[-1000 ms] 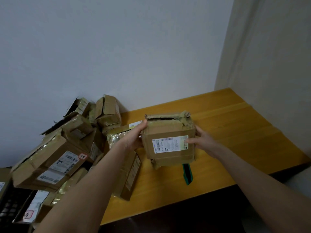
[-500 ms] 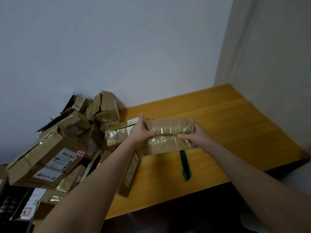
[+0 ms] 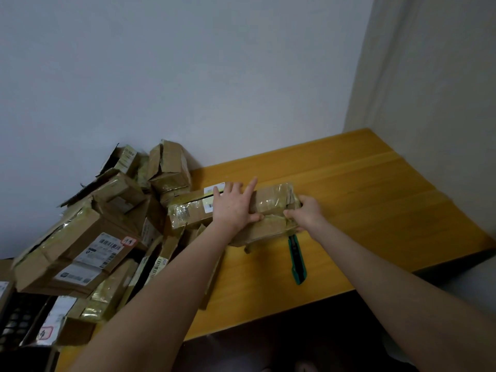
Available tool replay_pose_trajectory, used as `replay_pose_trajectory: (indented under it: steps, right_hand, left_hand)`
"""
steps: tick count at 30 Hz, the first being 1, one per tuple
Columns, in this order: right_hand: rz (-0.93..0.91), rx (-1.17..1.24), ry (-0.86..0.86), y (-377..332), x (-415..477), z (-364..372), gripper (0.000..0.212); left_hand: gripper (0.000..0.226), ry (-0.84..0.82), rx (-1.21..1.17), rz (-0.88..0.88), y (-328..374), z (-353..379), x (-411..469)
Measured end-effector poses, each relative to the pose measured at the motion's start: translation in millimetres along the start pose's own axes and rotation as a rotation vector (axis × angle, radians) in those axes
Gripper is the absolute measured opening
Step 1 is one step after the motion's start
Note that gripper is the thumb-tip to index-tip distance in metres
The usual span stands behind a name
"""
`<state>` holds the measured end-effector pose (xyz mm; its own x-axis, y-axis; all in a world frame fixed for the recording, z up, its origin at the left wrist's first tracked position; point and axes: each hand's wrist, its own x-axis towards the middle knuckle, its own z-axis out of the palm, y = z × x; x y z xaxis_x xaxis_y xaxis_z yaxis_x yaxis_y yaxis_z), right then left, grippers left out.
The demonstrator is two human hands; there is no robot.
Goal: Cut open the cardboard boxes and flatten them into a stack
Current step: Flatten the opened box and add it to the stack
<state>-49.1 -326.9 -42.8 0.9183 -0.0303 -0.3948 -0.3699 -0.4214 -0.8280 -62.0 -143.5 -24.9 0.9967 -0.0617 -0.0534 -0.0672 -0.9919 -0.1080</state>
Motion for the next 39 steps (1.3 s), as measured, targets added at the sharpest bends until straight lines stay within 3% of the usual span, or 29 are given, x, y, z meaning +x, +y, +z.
replay_pose_trajectory:
  steps: [3,7,10,12,14,17,20,28,32,36,39]
  right_hand:
    - [-0.023,-0.064,0.032,-2,2,4,0.022]
    - [-0.006,-0.095,0.065,-3,-1,4,0.034]
    - [0.011,-0.069,0.088,1,-3,-2,0.014]
    - [0.007,-0.071,0.098,6,-2,-5,0.017]
    - [-0.005,-0.062,0.087,9,-3,-9,0.022]
    - [-0.023,0.046,0.075,12,-2,-13,0.026]
    - [-0.080,0.025,0.118,13,1,-18,0.024]
    - [-0.147,-0.542,0.242,-6,2,-14,0.091]
    - [-0.080,-0.627,0.248,-10,-1,-13,0.103]
    - [0.099,-0.249,0.097,-18,1,-24,0.103]
    - [0.177,0.054,-0.022,-16,0,-33,0.089]
  left_hand:
    - [0.093,0.027,0.011,0.075,7,-2,2]
    - [0.074,0.132,0.097,0.162,11,-7,5]
    - [0.048,0.166,0.093,0.174,13,-13,9]
    - [0.031,0.190,0.075,0.124,11,-19,12]
    - [0.028,0.189,-0.055,0.031,6,-23,15]
    - [0.033,0.131,-0.437,-0.144,-2,-33,21]
    - [0.037,0.052,-0.676,-0.194,-5,-39,24]
    - [0.036,0.030,-0.737,-0.156,15,-55,25]
    - [0.033,0.063,-0.696,-0.168,20,-60,25]
    - [0.031,0.111,-0.653,-0.255,16,-51,22]
    - [0.033,0.143,-0.729,-0.343,8,-42,21]
